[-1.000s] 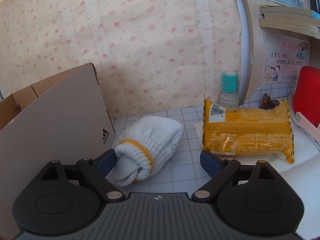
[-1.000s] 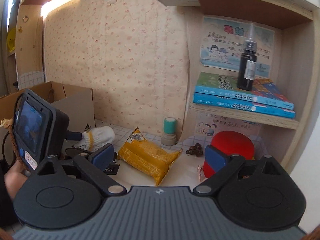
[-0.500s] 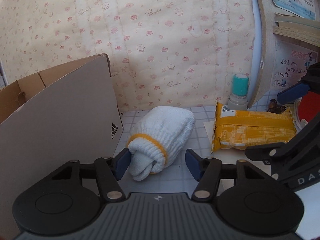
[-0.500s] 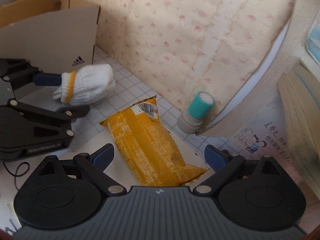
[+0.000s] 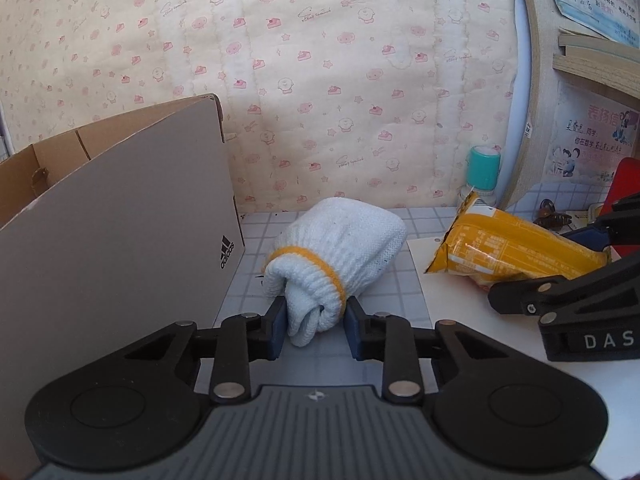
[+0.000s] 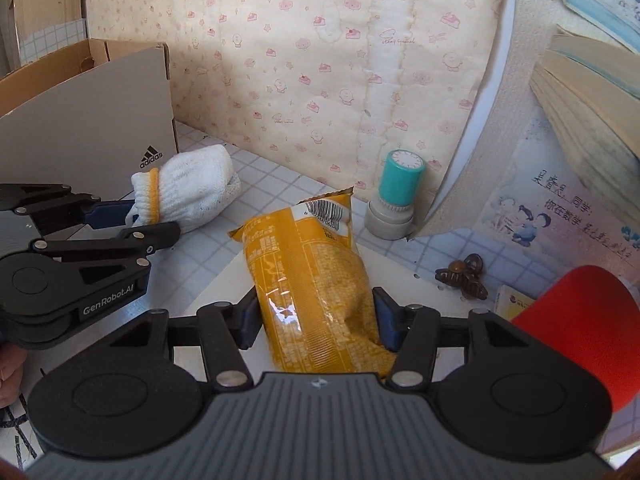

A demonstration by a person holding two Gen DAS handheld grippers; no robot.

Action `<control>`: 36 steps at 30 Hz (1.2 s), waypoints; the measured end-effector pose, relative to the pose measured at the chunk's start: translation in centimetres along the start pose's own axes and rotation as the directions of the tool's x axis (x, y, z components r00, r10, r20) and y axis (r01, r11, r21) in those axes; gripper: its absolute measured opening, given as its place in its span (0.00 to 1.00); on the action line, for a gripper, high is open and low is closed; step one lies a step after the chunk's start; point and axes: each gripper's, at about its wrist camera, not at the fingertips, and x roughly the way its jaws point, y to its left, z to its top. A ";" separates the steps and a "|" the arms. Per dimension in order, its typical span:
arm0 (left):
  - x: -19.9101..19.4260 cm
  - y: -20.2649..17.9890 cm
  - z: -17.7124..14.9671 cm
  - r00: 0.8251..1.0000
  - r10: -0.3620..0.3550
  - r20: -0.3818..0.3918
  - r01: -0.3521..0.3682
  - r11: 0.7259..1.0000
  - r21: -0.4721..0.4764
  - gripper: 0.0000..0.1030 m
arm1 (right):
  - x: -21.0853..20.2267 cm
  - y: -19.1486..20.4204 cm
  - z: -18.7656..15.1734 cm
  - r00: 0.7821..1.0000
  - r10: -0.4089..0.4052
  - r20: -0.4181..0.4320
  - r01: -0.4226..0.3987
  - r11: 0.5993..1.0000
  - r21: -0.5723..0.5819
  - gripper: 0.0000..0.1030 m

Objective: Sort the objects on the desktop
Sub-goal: 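Grasp the last white glove with the left tool while the right tool grasps the yellow package, then carry the held glove and yellow package up and over the shoebox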

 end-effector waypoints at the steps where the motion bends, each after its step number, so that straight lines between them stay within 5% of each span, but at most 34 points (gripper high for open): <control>1: 0.0 -0.1 0.0 1.000 0.001 -0.001 -0.001 1.000 0.000 0.30 | -0.2 0.0 -0.1 1.000 -0.003 0.001 0.003 1.000 0.013 0.53; 32: -8.3 -1.6 -5.1 0.994 -0.105 0.043 0.102 0.991 0.082 0.26 | -11.2 1.8 -9.7 0.981 -0.116 0.153 0.074 0.963 0.257 0.53; 35: -8.5 -1.4 -5.0 0.991 -0.122 0.047 0.119 0.990 0.074 0.42 | -11.5 2.0 -10.2 0.981 -0.115 0.155 0.070 0.960 0.269 0.53; 36: -8.6 -1.3 -5.0 0.992 -0.118 0.053 0.114 0.991 0.069 0.61 | -11.5 2.1 -10.2 0.981 -0.114 0.159 0.068 0.959 0.274 0.53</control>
